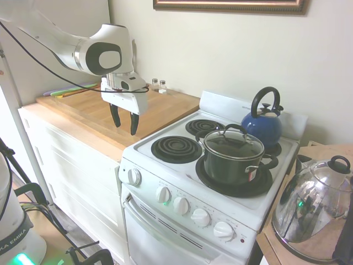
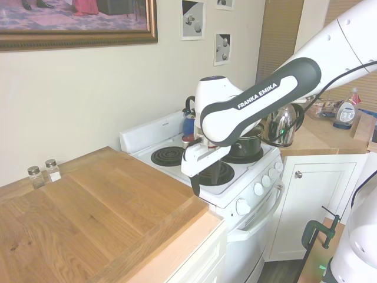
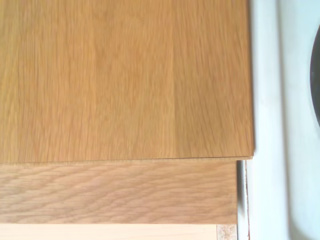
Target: Uncover the lid of the pot
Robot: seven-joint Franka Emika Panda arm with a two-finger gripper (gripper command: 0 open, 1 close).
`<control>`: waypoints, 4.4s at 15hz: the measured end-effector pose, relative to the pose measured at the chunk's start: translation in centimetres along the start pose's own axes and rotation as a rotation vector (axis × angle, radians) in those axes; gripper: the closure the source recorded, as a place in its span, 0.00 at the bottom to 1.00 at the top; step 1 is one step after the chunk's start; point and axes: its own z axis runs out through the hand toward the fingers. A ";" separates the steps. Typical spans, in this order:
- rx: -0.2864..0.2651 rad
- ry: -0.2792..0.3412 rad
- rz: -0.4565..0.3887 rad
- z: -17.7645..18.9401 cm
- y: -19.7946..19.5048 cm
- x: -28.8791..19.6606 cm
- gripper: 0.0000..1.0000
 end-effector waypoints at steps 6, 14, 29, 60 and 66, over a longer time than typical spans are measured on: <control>0.077 0.021 0.026 -2.3 1.2 0.9 0.00; 0.350 0.063 0.219 -15.2 13.6 3.4 0.00; 0.384 0.002 0.977 -13.2 21.9 30.2 0.00; 0.135 0.043 1.040 -9.5 21.0 33.7 1.00; 0.154 0.030 1.046 -9.7 22.0 33.6 1.00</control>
